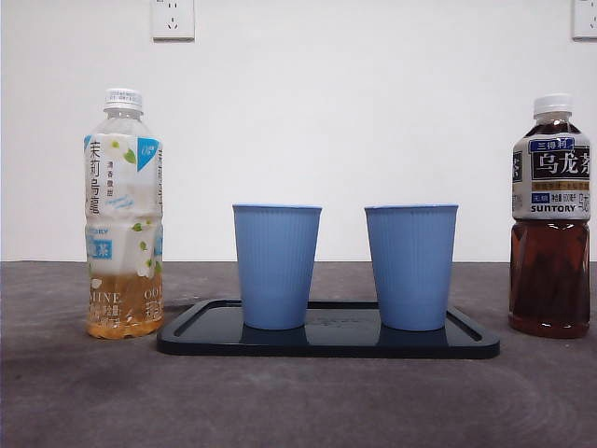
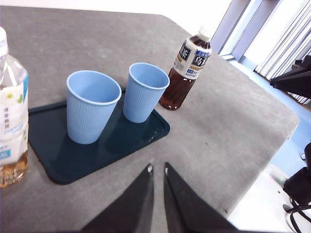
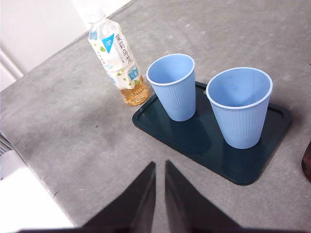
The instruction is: Pour the drink into the cup
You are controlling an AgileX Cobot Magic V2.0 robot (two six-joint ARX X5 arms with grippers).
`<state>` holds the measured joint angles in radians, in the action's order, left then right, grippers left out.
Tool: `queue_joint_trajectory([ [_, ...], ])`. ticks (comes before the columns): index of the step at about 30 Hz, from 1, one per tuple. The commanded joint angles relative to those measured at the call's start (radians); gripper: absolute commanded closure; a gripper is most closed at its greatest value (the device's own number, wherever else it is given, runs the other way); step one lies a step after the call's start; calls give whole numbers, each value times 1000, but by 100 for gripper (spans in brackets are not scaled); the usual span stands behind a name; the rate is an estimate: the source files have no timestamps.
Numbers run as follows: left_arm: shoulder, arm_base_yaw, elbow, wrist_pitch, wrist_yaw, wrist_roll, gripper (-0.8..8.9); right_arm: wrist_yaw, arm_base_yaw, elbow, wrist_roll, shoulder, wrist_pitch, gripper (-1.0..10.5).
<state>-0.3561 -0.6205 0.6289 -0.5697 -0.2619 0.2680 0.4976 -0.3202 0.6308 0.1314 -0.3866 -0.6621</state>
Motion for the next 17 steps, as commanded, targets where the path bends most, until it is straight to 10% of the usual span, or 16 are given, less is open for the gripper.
queue_joint_trajectory([
  [1,-2,-7,15,16,-1,-17,785,0,-5,13,-9,-2,11,923],
  [10,2,8,15,15,0,-18,785,0,-5,13,-9,-2,11,923],
  [17,39,280,-38,41,-2,-20,785,0,-5,13,-9,-2,11,923],
])
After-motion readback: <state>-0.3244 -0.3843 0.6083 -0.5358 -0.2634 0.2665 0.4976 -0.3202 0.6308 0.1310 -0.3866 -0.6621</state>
